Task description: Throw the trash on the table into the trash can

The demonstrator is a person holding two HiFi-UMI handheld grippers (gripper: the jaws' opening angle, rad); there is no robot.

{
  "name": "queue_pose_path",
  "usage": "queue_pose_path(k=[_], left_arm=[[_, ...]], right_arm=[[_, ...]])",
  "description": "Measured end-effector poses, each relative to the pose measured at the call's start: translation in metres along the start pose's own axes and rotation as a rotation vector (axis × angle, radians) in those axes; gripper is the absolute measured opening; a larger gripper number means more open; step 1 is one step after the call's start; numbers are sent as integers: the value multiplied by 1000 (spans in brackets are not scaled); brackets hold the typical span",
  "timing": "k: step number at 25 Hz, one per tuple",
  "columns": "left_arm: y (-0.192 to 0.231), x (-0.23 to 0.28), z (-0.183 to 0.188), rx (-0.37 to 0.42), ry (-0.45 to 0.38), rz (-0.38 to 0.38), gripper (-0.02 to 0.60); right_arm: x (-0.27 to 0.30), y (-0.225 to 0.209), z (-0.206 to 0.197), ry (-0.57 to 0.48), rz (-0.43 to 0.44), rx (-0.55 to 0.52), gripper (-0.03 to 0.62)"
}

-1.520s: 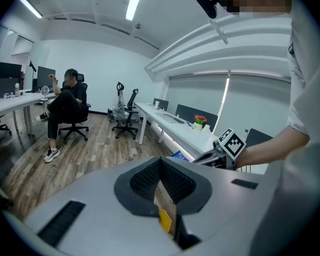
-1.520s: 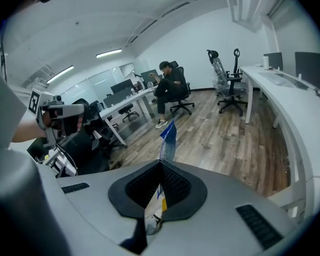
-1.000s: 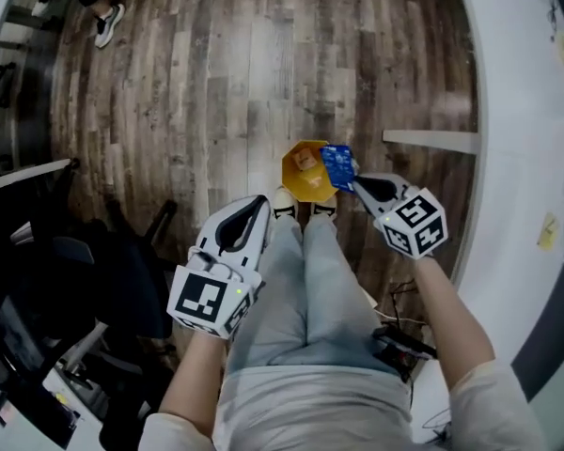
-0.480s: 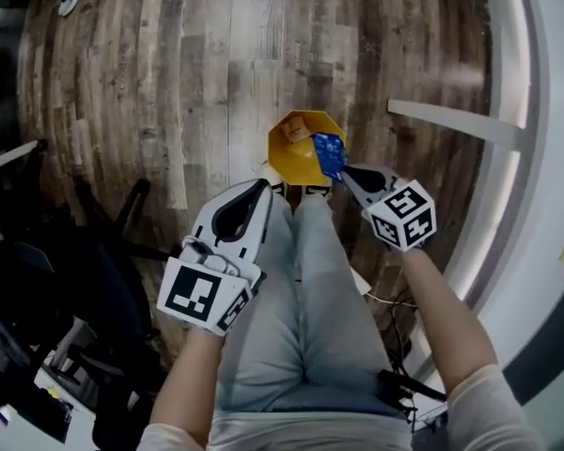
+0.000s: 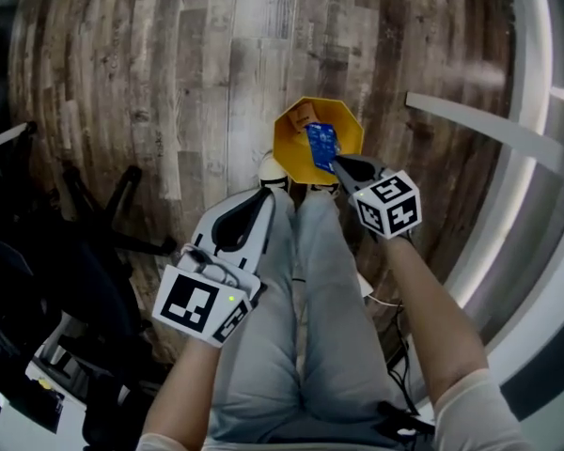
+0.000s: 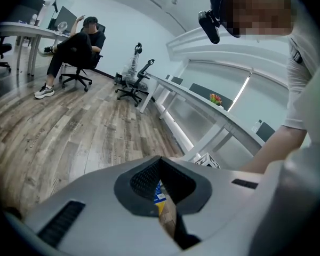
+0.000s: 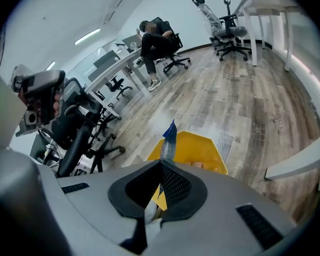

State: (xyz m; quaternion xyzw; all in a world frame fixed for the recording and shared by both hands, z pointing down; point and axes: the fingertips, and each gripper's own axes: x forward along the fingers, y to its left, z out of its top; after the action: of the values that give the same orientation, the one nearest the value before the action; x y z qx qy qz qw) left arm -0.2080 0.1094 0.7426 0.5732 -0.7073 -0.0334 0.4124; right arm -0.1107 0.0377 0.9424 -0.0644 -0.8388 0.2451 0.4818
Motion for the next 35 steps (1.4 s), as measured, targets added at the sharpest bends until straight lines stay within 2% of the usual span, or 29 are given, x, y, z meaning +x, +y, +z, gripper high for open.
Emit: queue_pose_path(k=[5, 10, 14, 15, 16, 17, 22, 28, 35], left_arm=[[9, 3, -17, -40, 1, 17, 1], [13, 7, -27, -38, 3, 21, 1], [16, 9, -30, -40, 6, 23, 0], [16, 9, -29, -39, 6, 22, 0], [16, 9, -29, -37, 7, 20, 0], [15, 10, -28, -35, 8, 18, 0], [10, 7, -23, -29, 9, 15, 0], [-2, 3, -3, -8, -6, -2, 1], [-39, -7, 56, 48, -49, -49, 0]], right_arm=[[22, -14, -18, 26, -13, -7, 31], [32, -29, -26, 27, -36, -2, 31], [37, -38, -30, 50, -87, -25, 39], [38, -39, -31, 61, -93, -30, 77], [39, -40, -33, 73, -93, -29, 183], [40, -40, -34, 81, -90, -25, 207], [30, -39, -31, 76, -101, -27, 209], [7, -31, -10, 35, -93, -2, 209], [-60, -2, 62, -88, -66, -28, 195]])
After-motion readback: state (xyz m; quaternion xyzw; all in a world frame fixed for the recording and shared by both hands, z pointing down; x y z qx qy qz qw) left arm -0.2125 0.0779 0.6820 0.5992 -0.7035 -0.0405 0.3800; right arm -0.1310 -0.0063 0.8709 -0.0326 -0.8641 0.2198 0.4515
